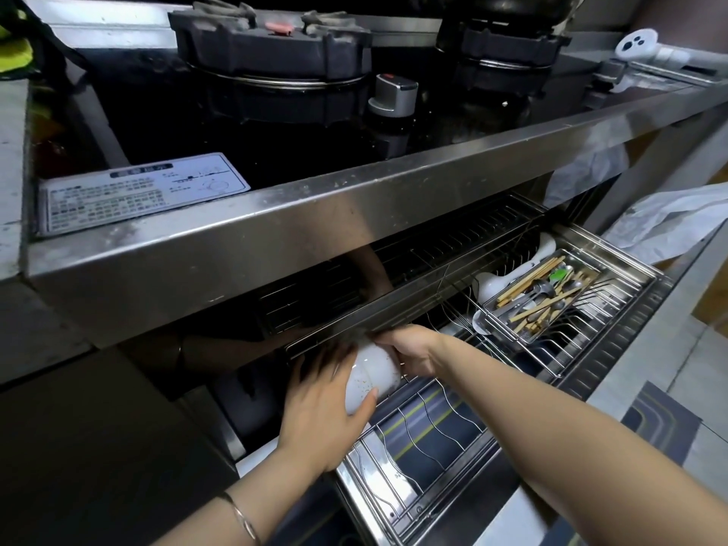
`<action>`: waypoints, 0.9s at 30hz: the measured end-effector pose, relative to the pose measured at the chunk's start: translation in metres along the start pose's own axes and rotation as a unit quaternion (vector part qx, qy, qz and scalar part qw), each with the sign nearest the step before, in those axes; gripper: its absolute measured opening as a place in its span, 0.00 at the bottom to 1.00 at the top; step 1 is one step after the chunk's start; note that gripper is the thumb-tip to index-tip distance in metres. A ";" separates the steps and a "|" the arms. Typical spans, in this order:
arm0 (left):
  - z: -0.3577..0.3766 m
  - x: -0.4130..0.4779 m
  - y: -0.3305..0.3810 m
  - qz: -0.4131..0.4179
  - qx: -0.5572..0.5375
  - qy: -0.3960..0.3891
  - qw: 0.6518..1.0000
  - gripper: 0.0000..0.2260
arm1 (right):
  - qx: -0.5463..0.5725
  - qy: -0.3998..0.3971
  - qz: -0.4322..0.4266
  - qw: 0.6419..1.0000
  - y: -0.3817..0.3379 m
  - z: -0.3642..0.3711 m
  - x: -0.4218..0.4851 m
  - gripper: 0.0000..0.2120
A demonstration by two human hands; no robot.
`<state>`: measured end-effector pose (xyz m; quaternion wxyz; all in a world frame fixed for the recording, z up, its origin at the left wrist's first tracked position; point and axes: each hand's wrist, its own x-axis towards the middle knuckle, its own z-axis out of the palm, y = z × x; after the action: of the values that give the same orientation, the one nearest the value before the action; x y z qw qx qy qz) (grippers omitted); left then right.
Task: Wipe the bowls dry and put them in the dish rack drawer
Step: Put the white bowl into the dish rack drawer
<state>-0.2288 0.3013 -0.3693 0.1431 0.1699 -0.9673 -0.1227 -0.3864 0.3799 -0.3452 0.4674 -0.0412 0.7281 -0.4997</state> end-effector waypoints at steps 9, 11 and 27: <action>-0.004 0.000 0.001 -0.011 0.013 -0.021 1.000 0.24 | 0.018 0.044 -0.007 0.999 0.000 -0.003 -0.002 0.06; -0.005 0.000 0.001 -0.014 0.004 -0.022 1.000 0.23 | 0.032 0.054 -0.003 0.998 0.000 -0.004 -0.001 0.06; -0.007 0.003 0.001 -0.002 0.021 -0.047 0.999 0.26 | -0.086 -0.016 -0.030 0.996 0.004 -0.011 0.000 0.04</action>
<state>-0.2294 0.3004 -0.3622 0.0933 0.1687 -0.9750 -0.1108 -0.3924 0.3892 -0.3481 0.4580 -0.1113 0.7595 -0.4484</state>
